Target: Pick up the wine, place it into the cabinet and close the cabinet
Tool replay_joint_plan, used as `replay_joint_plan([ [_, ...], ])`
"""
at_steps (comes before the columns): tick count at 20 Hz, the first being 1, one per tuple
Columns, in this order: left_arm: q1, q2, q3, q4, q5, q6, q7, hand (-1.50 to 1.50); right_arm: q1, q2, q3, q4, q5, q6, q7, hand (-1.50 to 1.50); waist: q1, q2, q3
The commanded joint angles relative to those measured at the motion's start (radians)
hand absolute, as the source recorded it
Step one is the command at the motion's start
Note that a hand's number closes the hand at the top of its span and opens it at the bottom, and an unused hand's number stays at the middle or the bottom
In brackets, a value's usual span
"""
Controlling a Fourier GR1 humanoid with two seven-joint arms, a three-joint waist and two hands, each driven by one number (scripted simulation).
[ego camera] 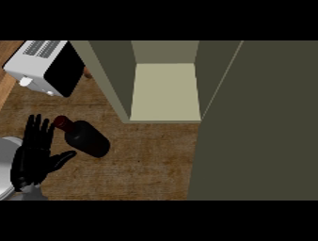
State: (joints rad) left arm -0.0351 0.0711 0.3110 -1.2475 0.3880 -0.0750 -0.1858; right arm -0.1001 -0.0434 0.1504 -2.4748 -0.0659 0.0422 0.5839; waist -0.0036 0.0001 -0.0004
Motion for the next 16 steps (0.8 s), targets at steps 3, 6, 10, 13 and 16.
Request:
replay_joint_plan([
  [3, -0.029, -0.049, -0.037, 0.134, -0.039, 0.005, -0.116, -1.5, 0.01, -0.03, -0.096, -0.002, -0.131, 0.051, -0.036, -1.5, 0.001, 0.0, 0.001],
  [6, -0.07, -0.02, -0.011, 0.291, -0.015, -0.08, -0.192, -1.5, 0.058, -0.009, -0.032, -0.065, -0.073, 0.032, -0.021, -1.5, -0.002, 0.0, 0.0],
  [10, -0.097, -0.013, -0.002, 0.401, -0.031, -0.088, -0.272, -1.5, 0.053, -0.055, -0.161, -0.085, -0.196, 0.062, 0.019, -1.5, -0.005, 0.001, 0.001],
  [13, -0.128, 0.003, 0.013, 0.5, -0.004, -0.157, -0.323, -1.5, -0.02, 0.021, 0.05, -0.072, 0.02, -0.02, 0.08, -1.5, -0.001, 0.0, -0.001],
  [16, -0.173, -0.014, 0.028, 0.57, 0.027, -0.176, -0.353, -1.5, 0.071, 0.001, -0.015, -0.068, -0.042, 0.038, -0.008, -1.5, -0.005, 0.001, 0.0],
])
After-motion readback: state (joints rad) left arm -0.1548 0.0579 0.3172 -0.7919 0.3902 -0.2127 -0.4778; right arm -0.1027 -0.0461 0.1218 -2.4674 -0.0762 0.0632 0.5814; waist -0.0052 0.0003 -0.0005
